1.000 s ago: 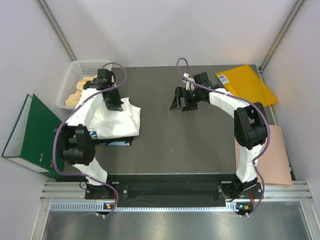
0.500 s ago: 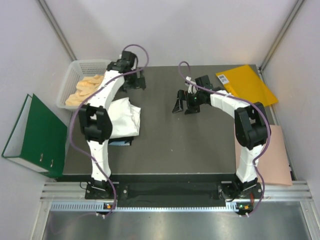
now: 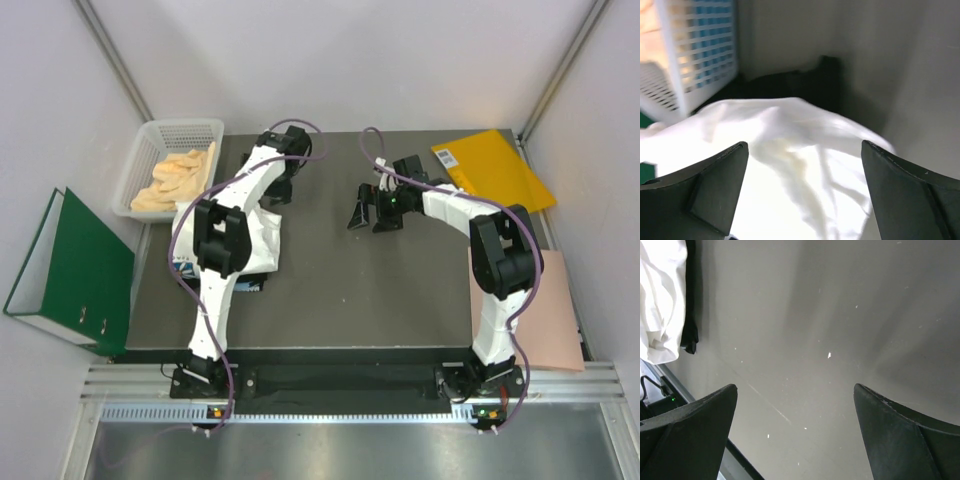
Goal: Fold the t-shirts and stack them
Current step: Smooth out wrinkles on the folded tshirt
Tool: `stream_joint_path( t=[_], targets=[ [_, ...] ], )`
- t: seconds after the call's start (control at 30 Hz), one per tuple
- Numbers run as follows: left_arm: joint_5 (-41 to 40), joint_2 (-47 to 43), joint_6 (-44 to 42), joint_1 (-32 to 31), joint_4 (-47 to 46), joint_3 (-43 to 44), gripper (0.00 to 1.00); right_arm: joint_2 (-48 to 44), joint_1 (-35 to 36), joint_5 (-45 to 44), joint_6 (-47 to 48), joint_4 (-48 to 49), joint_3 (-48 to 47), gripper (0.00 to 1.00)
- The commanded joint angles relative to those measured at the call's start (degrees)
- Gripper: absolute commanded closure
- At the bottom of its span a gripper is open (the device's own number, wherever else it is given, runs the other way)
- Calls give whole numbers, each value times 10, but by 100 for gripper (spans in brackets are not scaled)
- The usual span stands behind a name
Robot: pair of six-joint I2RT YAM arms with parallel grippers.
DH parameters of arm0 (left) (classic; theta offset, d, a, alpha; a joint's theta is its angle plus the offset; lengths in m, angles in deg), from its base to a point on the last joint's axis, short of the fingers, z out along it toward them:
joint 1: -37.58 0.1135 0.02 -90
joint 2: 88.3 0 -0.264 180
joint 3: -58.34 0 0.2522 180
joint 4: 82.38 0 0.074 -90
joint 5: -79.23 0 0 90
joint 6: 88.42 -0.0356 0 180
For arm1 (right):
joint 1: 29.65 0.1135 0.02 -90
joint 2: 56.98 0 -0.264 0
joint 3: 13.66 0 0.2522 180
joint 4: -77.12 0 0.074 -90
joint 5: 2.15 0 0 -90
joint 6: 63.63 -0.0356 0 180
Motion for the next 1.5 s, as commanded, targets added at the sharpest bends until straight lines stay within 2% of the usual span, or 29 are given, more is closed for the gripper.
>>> stream_joint_path(
  t=[0.0,0.2,0.27,0.3,0.33,0.4,0.43,0.53,0.73,0.9,1.03,1.17,1.2,1.27,1.3,1.33,1.47],
  targets=[
    [-121,-27,28,7,46,-23,1,-30,-3,4,-3,30,1,0],
    [-105,-35,25,7,26,-47,1,-24,-3,5,-2,28,-10,0],
    [-90,-28,18,7,22,-52,6,-23,-3,5,-1,26,-10,0],
    [-86,-23,17,7,22,-52,20,-21,-3,5,-1,26,-9,0],
    [-82,-21,17,6,21,-57,38,-21,-3,6,-1,27,-8,0],
    [-85,-16,21,7,20,-60,97,-20,-4,6,-1,27,-6,0],
    [-87,-15,25,6,24,-56,100,-20,-4,7,0,27,-6,0],
    [-100,-28,31,0,26,-56,100,-19,-4,8,2,27,-1,0],
    [-126,-81,45,-17,27,-55,100,-10,-4,15,2,28,1,0],
    [-101,-122,33,-42,-1,-74,100,-1,-4,17,3,26,-3,0],
    [-83,-116,35,-61,-10,-104,100,4,-4,18,7,22,-12,0],
    [-58,-74,48,-68,5,-118,100,6,-7,18,12,13,-22,0],
    [-56,-67,49,-69,7,-123,96,6,-8,18,14,9,-25,0],
    [-47,-51,56,-68,18,-123,70,5,-12,16,19,-1,-33,0],
    [-45,-49,61,-69,25,-118,47,3,-13,15,21,-4,-35,0],
    [-44,-47,68,-69,31,-117,2,0,-15,12,23,-13,-42,0],
    [-29,-75,66,-69,28,-111,1,-26,-34,-9,35,-34,-59,0]
  ],
)
